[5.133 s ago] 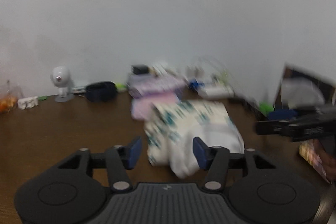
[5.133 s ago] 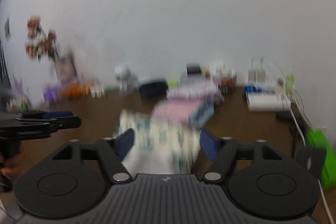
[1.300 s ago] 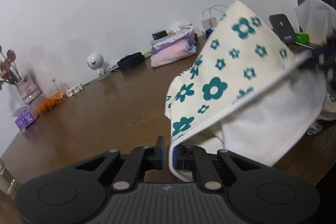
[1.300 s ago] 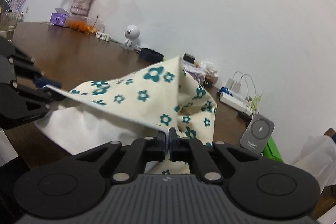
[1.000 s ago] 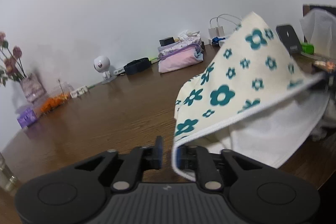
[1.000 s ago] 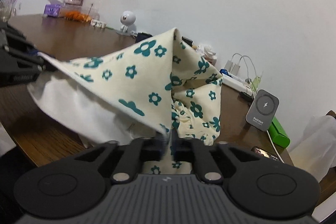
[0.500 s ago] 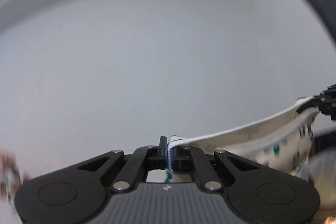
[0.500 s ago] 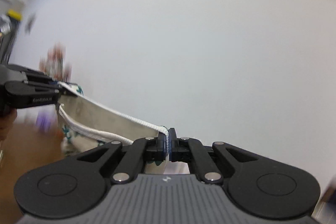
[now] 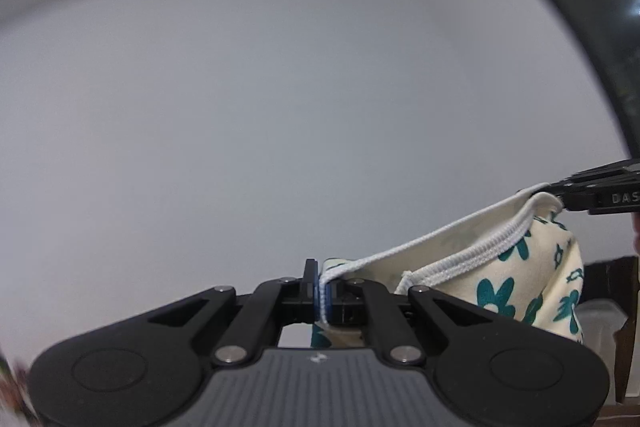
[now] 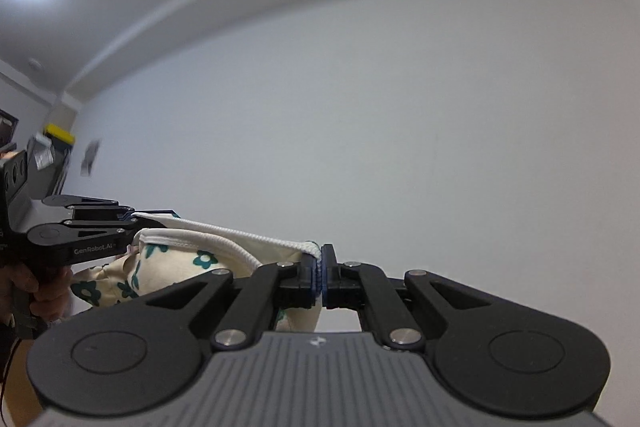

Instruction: Fold clothes

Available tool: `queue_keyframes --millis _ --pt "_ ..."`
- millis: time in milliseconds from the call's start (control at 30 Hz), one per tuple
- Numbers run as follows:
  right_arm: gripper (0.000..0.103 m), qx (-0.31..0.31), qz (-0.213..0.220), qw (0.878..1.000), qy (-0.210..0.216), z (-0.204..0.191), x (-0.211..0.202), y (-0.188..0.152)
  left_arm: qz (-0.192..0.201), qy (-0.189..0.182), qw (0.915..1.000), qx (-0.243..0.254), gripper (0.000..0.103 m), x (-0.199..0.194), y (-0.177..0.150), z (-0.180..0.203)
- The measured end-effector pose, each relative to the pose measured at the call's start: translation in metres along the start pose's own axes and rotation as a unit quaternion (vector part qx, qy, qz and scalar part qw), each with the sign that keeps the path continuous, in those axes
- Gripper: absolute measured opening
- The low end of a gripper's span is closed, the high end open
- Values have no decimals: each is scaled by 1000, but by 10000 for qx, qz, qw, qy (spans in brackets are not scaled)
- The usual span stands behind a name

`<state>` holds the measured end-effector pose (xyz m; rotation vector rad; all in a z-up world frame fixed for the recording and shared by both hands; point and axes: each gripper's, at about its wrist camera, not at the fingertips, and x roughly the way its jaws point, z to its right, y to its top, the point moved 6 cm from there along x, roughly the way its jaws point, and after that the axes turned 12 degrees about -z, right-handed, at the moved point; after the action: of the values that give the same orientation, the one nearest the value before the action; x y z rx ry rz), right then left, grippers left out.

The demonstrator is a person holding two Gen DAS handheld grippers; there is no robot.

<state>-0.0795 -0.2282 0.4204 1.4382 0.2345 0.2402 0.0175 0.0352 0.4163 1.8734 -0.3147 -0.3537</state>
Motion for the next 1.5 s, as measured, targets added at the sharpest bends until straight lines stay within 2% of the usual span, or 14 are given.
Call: queue_keyframes --millis 100,200,400,500,633,700,833,900,967,1000,1200,1367,1433,1500 --pt "2 376 -763 9964 69 23 77 -32 -693 245 9973 -73 2 71 -42 -10" --pt "2 593 -1201 9909 114 30 134 -58 -740 242 9960 -446 2 92 -47 -30" --pt "2 76 -111 9999 -99 11 103 -22 659 666 9956 79 3 16 19 -29" --pt "2 -188 125 9997 -83 0 70 -24 677 651 9951 324 3 -16 1 -4" --pt "2 -295 -656 9974 -57 0 58 -93 -407 -39 9984 399 3 -33 -105 61" --pt "2 -229 -1448 9892 70 1 59 -156 -1256 -574 9898 337 3 -35 -179 102" --pt "2 16 -3569 9317 676 -12 59 -312 -3203 -1575 9333 -390 9 -25 -316 168" --pt "14 71 -4298 9008 616 -30 45 -363 -3386 -1831 9207 -635 18 -46 -341 166" --pt "41 119 -4442 8945 497 -46 22 -380 -3180 -1939 9237 -894 46 -50 -328 139" --pt "59 124 -4312 9005 546 -52 13 -379 -3074 -1991 9249 -1023 53 -53 -322 125" --pt "79 -260 -3138 9291 1941 -97 30 -339 -3054 -567 9343 -1752 62 20 -321 36" --pt "75 -1029 -3346 9018 2535 -172 65 -373 -3713 237 9032 -2140 60 102 -384 -11" --pt "51 -1488 -3465 8918 2501 -195 78 -394 -3832 329 8898 -2457 58 129 -393 -21" --pt "12 -1347 -3587 8853 2637 -196 81 -399 -3834 163 8869 -2572 57 149 -396 -20"
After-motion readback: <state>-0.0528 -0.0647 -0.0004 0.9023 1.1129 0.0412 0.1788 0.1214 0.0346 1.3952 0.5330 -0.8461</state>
